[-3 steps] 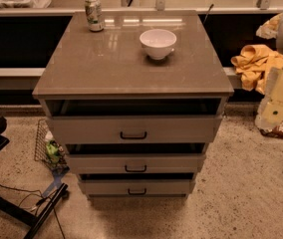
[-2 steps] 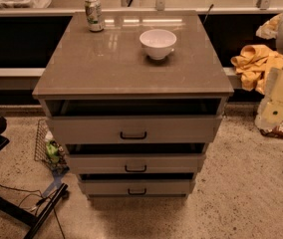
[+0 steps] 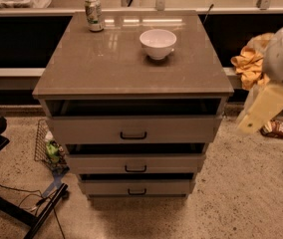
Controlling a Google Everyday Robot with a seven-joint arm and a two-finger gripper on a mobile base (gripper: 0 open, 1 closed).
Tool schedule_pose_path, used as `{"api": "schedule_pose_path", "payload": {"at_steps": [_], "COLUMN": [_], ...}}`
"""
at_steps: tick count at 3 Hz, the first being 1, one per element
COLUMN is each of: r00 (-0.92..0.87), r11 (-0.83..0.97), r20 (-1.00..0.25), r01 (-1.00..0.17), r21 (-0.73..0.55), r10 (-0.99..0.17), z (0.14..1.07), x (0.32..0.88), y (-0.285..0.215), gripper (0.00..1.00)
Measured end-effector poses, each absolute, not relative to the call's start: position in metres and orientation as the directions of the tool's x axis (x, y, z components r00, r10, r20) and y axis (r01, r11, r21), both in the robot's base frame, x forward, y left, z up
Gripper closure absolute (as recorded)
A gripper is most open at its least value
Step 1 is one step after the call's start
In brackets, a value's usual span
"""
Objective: Open middle drawer
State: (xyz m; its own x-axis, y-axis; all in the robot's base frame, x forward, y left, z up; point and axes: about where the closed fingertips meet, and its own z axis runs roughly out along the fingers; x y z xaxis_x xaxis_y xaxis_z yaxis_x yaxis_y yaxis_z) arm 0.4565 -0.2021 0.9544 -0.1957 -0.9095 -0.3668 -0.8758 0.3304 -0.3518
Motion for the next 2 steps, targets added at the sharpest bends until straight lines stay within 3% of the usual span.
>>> {"api": "schedule_pose_path", "payload": {"at_steps": [2], "r00": [-0.127], "r11": [0.345], "r20": [-0.633], "r01": [-0.909], "r21": [-0.235], "r10": [-0.764], "z": [0.804], "x": [0.437], "y": [-0.162], "gripper": [0.0]}}
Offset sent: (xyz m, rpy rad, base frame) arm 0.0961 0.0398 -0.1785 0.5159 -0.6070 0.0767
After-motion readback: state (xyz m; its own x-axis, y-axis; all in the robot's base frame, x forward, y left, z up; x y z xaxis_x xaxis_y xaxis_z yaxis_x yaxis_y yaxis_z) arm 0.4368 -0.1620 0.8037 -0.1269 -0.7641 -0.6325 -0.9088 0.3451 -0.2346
